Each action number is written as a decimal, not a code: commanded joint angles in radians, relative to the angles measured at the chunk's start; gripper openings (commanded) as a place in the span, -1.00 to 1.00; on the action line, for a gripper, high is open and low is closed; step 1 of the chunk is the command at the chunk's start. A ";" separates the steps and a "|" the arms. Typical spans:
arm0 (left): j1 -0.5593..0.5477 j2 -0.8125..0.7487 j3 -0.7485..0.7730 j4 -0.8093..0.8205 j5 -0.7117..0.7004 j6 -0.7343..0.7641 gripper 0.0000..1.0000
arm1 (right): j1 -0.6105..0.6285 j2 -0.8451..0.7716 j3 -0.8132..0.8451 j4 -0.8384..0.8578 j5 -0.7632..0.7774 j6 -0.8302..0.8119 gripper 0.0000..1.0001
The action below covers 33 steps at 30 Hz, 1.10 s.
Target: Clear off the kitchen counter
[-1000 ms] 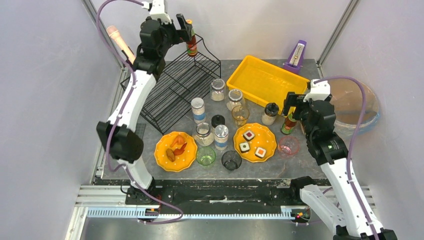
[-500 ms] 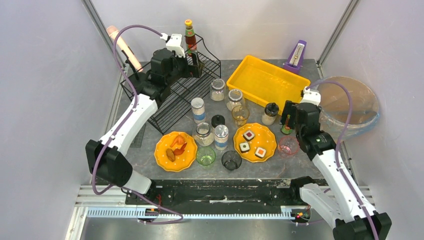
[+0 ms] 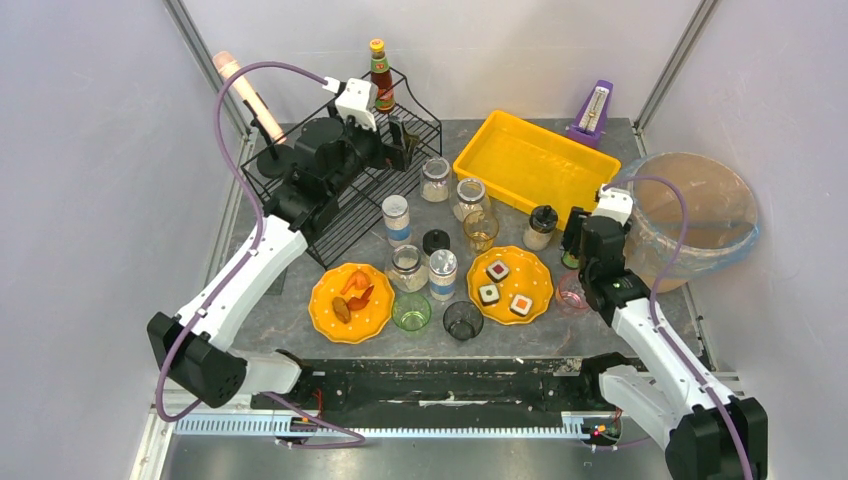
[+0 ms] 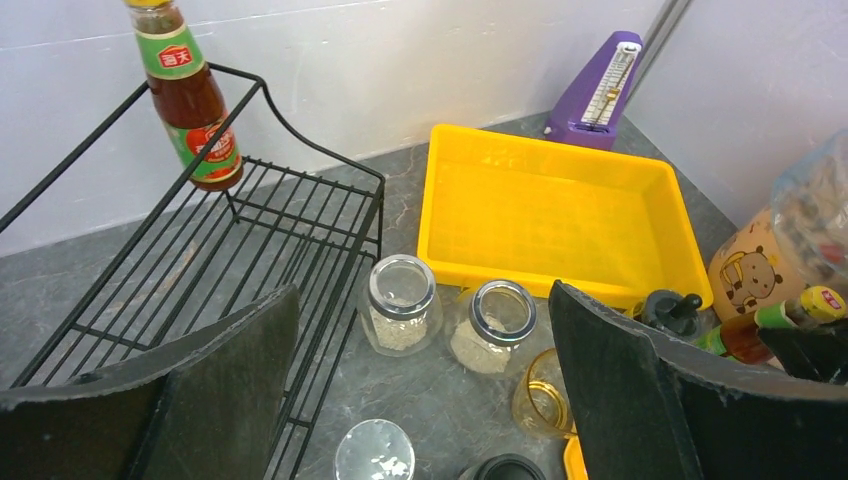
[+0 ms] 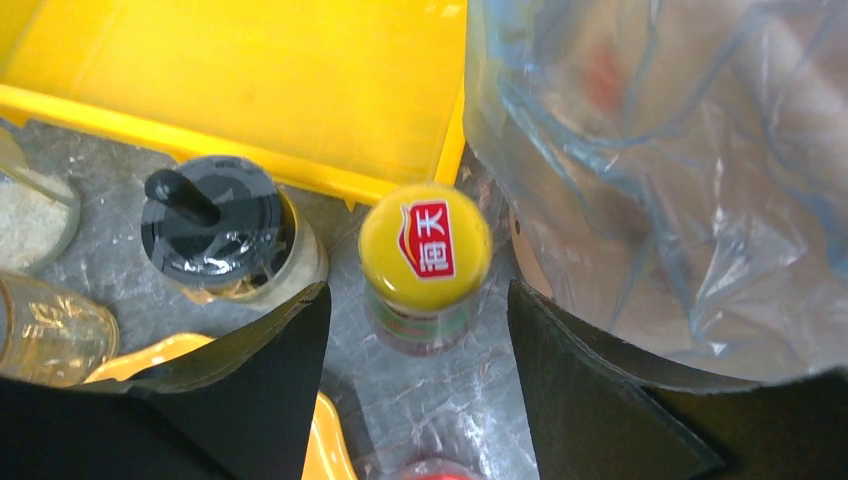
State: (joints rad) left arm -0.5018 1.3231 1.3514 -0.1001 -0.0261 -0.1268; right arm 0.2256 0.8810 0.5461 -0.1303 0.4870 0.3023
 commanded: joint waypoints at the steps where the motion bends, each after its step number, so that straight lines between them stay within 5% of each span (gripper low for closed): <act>1: -0.018 -0.030 -0.018 0.040 -0.026 0.061 0.99 | 0.001 0.015 0.002 0.168 0.065 -0.047 0.35; 14: -0.023 -0.043 -0.025 0.039 -0.046 0.103 0.99 | -0.061 0.062 0.020 0.221 -0.047 -0.114 0.07; 25: -0.054 -0.005 -0.042 0.062 0.049 0.112 0.98 | -0.063 0.008 0.166 0.076 -0.156 -0.174 -1.00; 33: -0.120 0.019 -0.053 0.047 0.143 0.171 0.99 | -0.063 0.008 0.395 -0.061 -0.266 -0.222 -1.00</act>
State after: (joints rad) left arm -0.5922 1.3357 1.3056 -0.0864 0.0410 -0.0517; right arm 0.1658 0.9268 0.7658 -0.2367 0.2874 0.1257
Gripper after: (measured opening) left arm 0.994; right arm 0.405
